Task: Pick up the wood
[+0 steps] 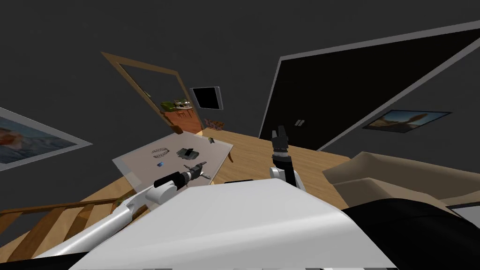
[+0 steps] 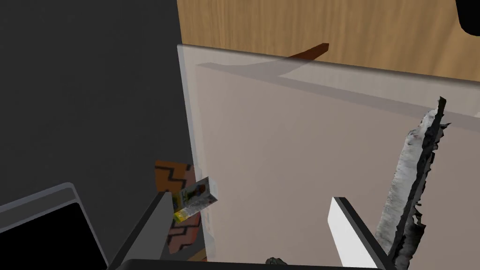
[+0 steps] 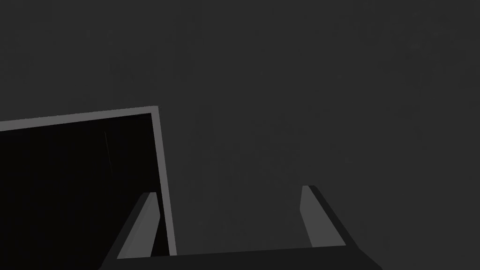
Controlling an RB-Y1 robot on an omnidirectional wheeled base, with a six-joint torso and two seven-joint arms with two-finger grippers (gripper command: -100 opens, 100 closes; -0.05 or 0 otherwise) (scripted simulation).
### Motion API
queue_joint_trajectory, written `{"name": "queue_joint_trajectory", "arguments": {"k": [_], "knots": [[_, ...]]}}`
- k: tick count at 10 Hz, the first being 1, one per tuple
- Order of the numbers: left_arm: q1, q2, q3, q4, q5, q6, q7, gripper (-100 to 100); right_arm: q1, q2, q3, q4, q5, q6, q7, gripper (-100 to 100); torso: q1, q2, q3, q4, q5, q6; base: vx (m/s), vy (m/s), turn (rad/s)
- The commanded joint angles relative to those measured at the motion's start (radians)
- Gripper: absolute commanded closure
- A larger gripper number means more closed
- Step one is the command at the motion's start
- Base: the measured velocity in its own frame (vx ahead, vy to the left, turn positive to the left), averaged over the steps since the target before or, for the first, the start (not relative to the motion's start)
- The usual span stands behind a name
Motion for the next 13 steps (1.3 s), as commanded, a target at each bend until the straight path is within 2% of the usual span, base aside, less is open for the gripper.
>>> {"name": "queue_joint_trajectory", "arguments": {"k": [1, 2, 3, 4, 6, 8, 11, 12, 13], "knots": [[-0.008, 0.050, -0.047, 0.033, 0.050, 0.026, 0.001, -100, 0.000, 0.000, 0.000, 0.000, 0.000, 0.000, 0.000, 0, 0.000, 0.000, 0.000, 0.000, 0.000, 0.000, -0.012, 0.028, -0.273], [-0.008, 0.058, -0.047, 0.033, 0.063, 0.026, 0.001, -100, 0.000, 0.000, 0.000, 0.000, 0.000, 0.000, 0.000, 0, 0.000, 0.000, 0.000, 0.000, 0.000, 0.001, -0.011, 0.031, -0.111], [-0.010, 0.086, -0.084, 0.060, 0.092, 0.049, 0.003, -100, 0.000, 0.000, 0.000, 0.000, 0.000, 0.000, 0.000, 0, 0.000, 0.000, 0.000, 0.000, 0.000, 0.000, -0.004, 0.029, -0.202], [-0.010, 0.096, -0.084, 0.060, 0.105, 0.049, 0.003, -100, 0.000, 0.000, 0.000, 0.000, 0.000, 0.000, 0.000, 0, 0.000, -0.001, 0.000, 0.000, 0.000, 0.001, -0.001, 0.028, -0.118], [-0.015, 0.165, -0.152, 0.110, 0.174, 0.088, 0.007, -100, 0.000, 0.000, 0.000, 0.000, 0.000, 0.000, 0.000, 0, 0.000, -0.002, -0.001, 0.000, 0.000, 0.000, 0.014, 0.036, -0.268], [-0.015, 0.165, -0.154, 0.110, 0.182, 0.088, 0.007, -100, 0.000, 0.000, 0.000, 0.000, 0.000, 0.000, 0.000, 0, 0.001, -0.003, -0.002, -0.001, 0.000, 0.000, 0.019, 0.030, -0.086], [-0.023, 0.245, -0.248, 0.176, 0.279, 0.133, 0.014, -100, 0.000, 0.000, 0.000, 0.000, 0.000, 0.000, 0.000, 0, 0.000, -0.004, -0.003, -0.001, 0.000, 0.001, 0.049, 0.027, -0.282], [-0.023, 0.245, -0.248, 0.176, 0.279, 0.133, 0.014, -100, 0.000, 0.000, 0.000, 0.000, 0.000, 0.000, 0.000, 0, 0.001, -0.006, -0.003, -0.001, 0.000, 0.000, 0.060, 0.036, -0.087], [-0.025, 0.266, -0.275, 0.194, 0.305, 0.146, 0.017, -100, 0.000, 0.000, 0.000, 0.000, 0.000, 0.000, 0.000, 0, 0.000, -0.006, -0.003, -0.001, 0.000, 0.000, 0.050, 0.024, -0.137]]}}
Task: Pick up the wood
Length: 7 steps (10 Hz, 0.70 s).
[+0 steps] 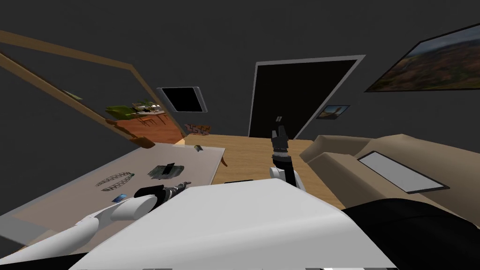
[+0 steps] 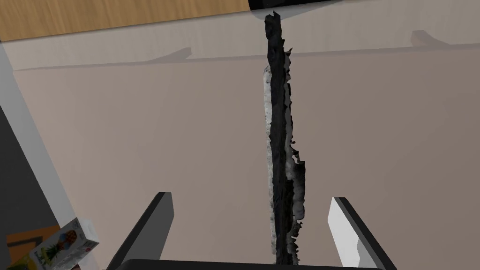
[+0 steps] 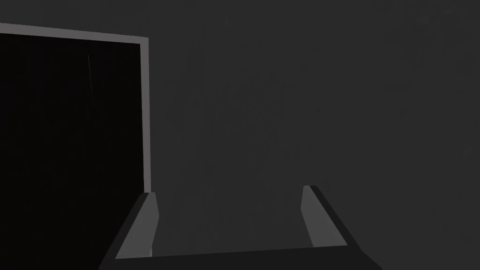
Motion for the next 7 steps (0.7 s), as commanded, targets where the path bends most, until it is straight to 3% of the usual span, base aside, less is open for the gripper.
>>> {"name": "queue_joint_trajectory", "arguments": {"k": [1, 2, 6, 7], "knots": [[0.000, 0.037, -0.040, 0.023, 0.049, 0.014, -0.006, -100, 0.000, 0.000, 0.000, 0.000, 0.000, 0.000, 0.000, 0, 0.000, 0.000, 0.000, 0.000, 0.000, 0.000, 0.069, 0.027, -0.271], [0.000, 0.037, -0.040, 0.023, 0.049, 0.014, -0.006, -100, 0.000, 0.000, 0.000, 0.000, 0.000, 0.000, 0.000, 0, 0.000, -0.001, 0.000, 0.000, 0.000, 0.000, 0.057, 0.027, -0.087], [0.005, 0.083, -0.121, 0.072, 0.116, 0.048, 0.001, -100, 0.000, 0.000, 0.000, 0.000, 0.000, 0.000, 0.000, 0, 0.001, 0.000, 0.000, 0.000, 0.000, 0.000, 0.053, 0.034, -0.144], [0.005, 0.083, -0.121, 0.072, 0.116, 0.048, 0.001, -100, 0.000, 0.000, 0.000, 0.000, 0.000, 0.000, 0.000, 0, 0.000, 0.000, 0.000, 0.000, 0.000, -0.001, 0.026, 0.024, -0.025]]}}
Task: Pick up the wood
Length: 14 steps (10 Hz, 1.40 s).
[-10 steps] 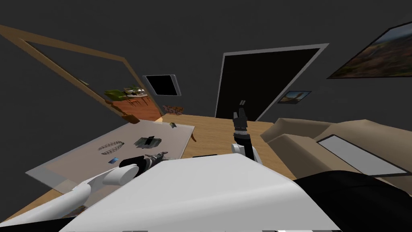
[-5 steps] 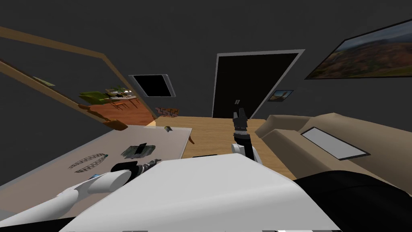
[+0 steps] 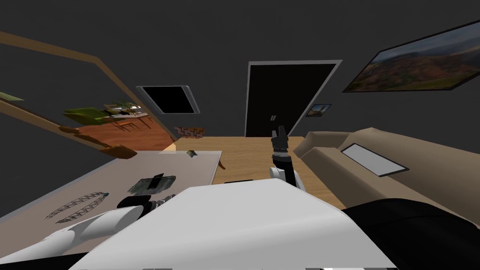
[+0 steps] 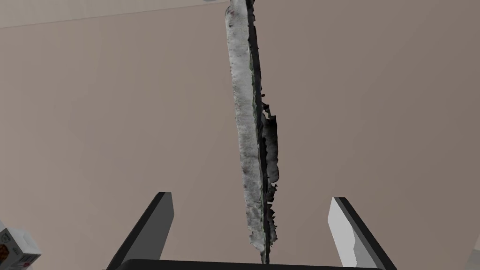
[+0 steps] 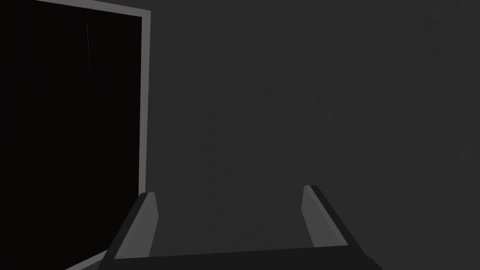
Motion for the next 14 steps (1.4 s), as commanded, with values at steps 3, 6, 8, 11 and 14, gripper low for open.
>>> {"name": "queue_joint_trajectory", "arguments": {"k": [3, 6, 8, 11, 14], "knots": [[0.000, -0.035, 0.004, 0.027, -0.023, 0.000, -0.003, -100, 0.000, 0.000, 0.000, 0.000, 0.000, 0.000, 0.000, 0, -0.002, 0.002, 0.001, 0.000, 0.000, 0.000, 0.004, 0.006, -0.004], [0.001, -0.089, 0.012, 0.066, -0.063, -0.001, 0.000, -100, 0.000, 0.000, 0.000, 0.000, 0.000, 0.000, 0.000, 0, -0.001, 0.002, 0.001, 0.001, 0.000, 0.000, 0.004, 0.011, -0.017], [-0.002, -0.081, 0.010, 0.061, -0.056, 0.001, 0.000, 100, 0.000, 0.000, 0.000, 0.000, 0.000, 0.000, 0.000, 0, -0.002, 0.002, 0.001, 0.001, 0.000, 0.000, 0.000, 0.000, 0.000], [0.000, -0.081, 0.009, 0.062, -0.054, 0.004, 0.003, 100, 0.000, 0.000, 0.000, 0.000, 0.000, 0.000, 0.000, 0, -0.002, 0.003, 0.002, 0.002, -0.001, 0.002, -0.001, 0.000, 0.006], [0.000, -0.053, 0.007, 0.040, -0.036, 0.000, -0.002, 100, 0.000, 0.000, 0.000, 0.000, 0.000, 0.000, 0.000, 0, -0.002, 0.004, 0.003, 0.002, 0.000, 0.002, -0.001, -0.003, 0.002]]}}
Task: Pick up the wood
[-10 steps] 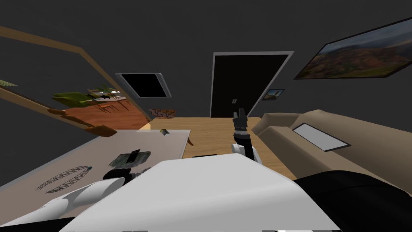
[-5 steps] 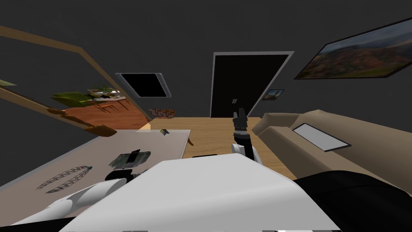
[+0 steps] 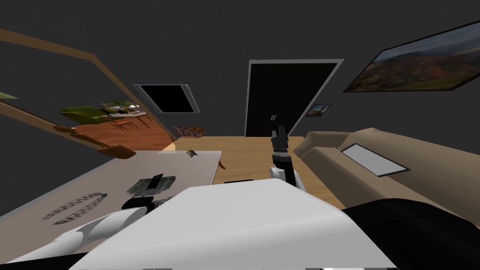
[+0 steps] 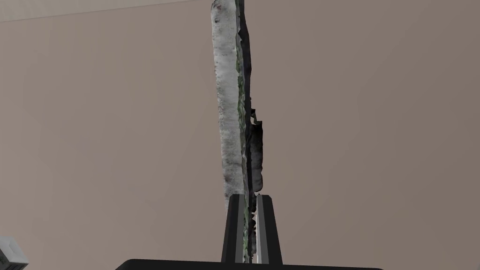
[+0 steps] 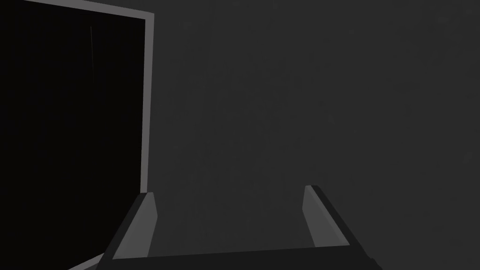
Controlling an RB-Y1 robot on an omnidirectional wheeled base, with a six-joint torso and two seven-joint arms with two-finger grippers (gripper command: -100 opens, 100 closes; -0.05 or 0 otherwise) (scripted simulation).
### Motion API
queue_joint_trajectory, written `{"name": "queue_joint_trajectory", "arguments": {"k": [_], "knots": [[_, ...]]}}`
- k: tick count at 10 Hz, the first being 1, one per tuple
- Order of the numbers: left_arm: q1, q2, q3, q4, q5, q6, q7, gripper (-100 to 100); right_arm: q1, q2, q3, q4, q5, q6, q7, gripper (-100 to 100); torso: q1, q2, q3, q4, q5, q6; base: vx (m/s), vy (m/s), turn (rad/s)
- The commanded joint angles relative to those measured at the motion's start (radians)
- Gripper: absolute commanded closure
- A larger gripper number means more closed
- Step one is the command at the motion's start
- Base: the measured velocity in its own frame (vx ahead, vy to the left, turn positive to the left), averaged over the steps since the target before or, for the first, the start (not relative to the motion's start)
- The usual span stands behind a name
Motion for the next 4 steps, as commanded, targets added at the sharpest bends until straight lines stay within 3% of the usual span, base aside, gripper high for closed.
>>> {"name": "queue_joint_trajectory", "arguments": {"k": [1, 2, 3, 4], "knots": [[0.003, 0.033, -0.003, -0.027, 0.017, -0.004, 0.001, 100, 0.000, 0.000, 0.000, 0.000, 0.000, 0.000, 0.000, 0, 0.000, 0.000, 0.000, 0.000, 0.000, 0.000, -0.003, -0.013, 0.007], [0.002, 0.051, -0.005, -0.040, 0.030, -0.004, -0.001, 100, 0.000, 0.000, 0.000, 0.000, 0.000, 0.000, 0.000, 0, -0.001, 0.000, 0.000, 0.000, 0.000, 0.000, -0.004, -0.011, 0.013], [0.004, 0.042, -0.003, -0.034, 0.022, -0.004, 0.001, 100, 0.000, 0.000, 0.000, 0.000, 0.000, 0.000, 0.000, 0, -0.001, 0.000, 0.000, 0.000, -0.001, 0.000, 0.000, 0.000, 0.000], [0.004, 0.045, -0.003, -0.037, 0.023, -0.004, 0.002, 0, 0.000, 0.000, 0.000, 0.000, 0.000, 0.000, 0.000, 0, -0.001, 0.000, 0.000, 0.000, 0.000, 0.000, 0.000, 0.000, 0.000]]}}
